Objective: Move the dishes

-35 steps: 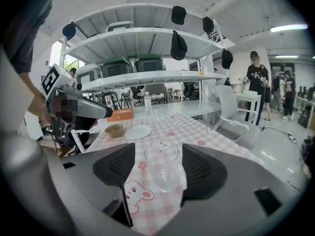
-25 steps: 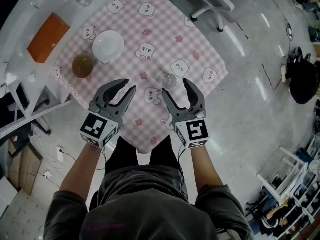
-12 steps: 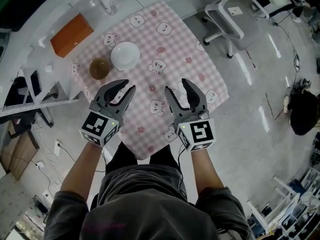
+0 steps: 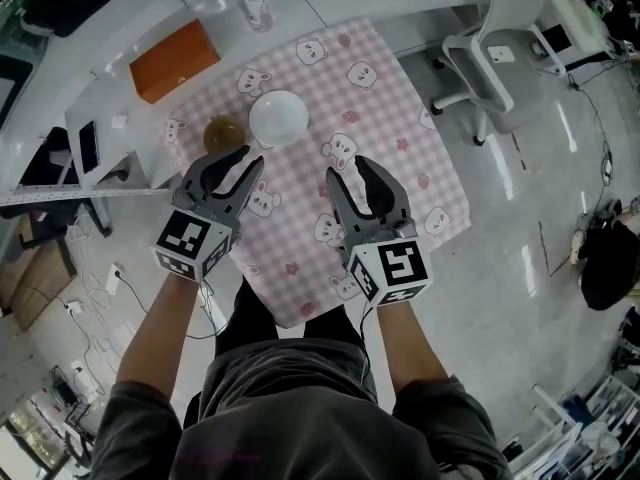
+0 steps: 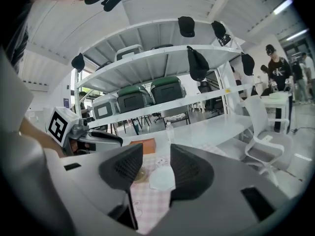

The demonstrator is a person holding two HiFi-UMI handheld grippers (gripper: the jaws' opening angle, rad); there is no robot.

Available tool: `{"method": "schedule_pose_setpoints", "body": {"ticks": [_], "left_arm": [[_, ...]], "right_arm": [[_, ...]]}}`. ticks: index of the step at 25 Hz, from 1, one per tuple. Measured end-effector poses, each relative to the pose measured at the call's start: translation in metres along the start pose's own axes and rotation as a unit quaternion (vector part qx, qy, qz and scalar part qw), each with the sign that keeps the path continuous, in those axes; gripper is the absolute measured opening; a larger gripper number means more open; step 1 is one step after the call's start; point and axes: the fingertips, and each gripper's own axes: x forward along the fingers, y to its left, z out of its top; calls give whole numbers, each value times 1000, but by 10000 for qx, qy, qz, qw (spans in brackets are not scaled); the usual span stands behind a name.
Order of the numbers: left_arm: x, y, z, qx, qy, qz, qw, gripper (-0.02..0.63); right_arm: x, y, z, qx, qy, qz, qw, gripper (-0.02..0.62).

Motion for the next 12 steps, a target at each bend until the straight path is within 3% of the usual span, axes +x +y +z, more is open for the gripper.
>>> {"method": "schedule_pose_setpoints", "body": {"ticks": [8,12], "left_arm": [[18,59,-14,204,307,-436,9984,98],[47,88,-28,325,384,-737,9960,98]], "right_arm": [[51,25,-10,585,211,-358,9974,179],[88,16,-33,654,345,-661,9951,180]]}}
